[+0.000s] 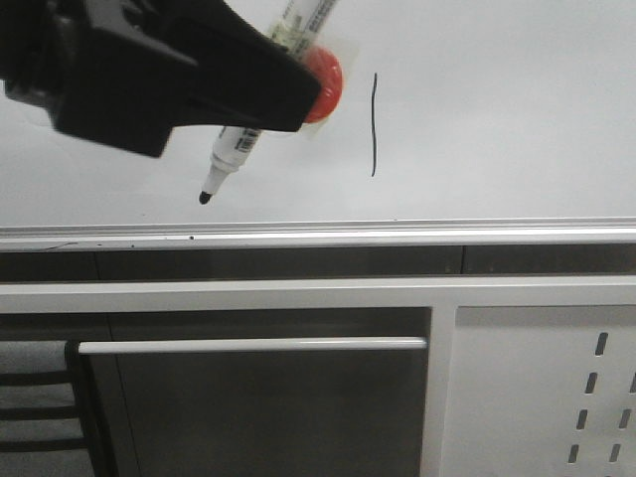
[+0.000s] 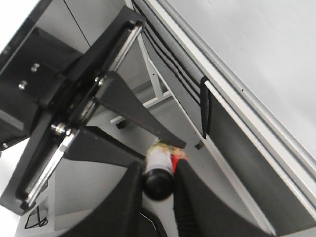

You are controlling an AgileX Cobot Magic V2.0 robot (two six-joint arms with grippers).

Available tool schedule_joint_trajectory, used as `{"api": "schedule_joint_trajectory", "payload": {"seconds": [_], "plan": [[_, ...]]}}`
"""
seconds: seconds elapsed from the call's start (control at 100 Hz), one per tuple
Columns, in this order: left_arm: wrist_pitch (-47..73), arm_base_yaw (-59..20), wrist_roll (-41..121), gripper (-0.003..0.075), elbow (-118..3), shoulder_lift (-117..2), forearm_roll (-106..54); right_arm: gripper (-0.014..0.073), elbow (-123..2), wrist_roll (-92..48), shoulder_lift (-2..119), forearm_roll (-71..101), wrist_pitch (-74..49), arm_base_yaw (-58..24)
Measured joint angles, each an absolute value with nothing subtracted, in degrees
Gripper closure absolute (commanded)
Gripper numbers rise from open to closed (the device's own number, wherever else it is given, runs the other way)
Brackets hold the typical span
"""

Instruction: Write number 1 on whiteboard

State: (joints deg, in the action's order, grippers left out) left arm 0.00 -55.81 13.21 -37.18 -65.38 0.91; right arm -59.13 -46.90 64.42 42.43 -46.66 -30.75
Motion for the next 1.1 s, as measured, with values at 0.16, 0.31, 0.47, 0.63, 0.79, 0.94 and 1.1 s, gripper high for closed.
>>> {"api": "schedule_joint_trajectory", "payload": {"seconds": [0.16, 0.31, 0.47, 0.63, 0.79, 0.94, 1.1], "plan": [[0.64, -55.81, 13.21, 0.0741, -37.18, -65.38, -1.12, 0.0333, -59.13, -46.13, 64.42, 42.43, -45.35, -28.42], [-0.72, -54.92, 13.21, 0.0741, -37.06, -65.47, -3.92, 0.0333, -59.13, -44.44, 64.06, 43.17, -45.37, -23.07], [-9.78, -52.49, 13.21, 0.0741, -34.81, -65.47, -10.34, 0.0333, -59.13, -43.46, 62.29, 42.73, -45.02, -17.55], [-19.11, -49.57, 13.81, 0.0741, -31.43, -65.47, -18.36, 0.0333, -59.13, -43.36, 59.92, 42.73, -45.13, -14.84], [-30.38, -49.02, 19.52, 0.0741, -28.38, -65.47, -33.31, 0.0333, -59.13, -43.33, 58.44, 42.73, -45.27, -13.82], [-35.77, -48.78, 21.68, 0.0741, -28.06, -66.89, -37.17, 0.0333, -59.13, -43.33, 58.26, 42.73, -45.35, -13.82], [-39.38, -48.78, 21.67, 0.0741, -28.06, -71.49, -37.37, 0.0333, -59.13, -43.33, 58.26, 42.73, -45.35, -13.82]]}}
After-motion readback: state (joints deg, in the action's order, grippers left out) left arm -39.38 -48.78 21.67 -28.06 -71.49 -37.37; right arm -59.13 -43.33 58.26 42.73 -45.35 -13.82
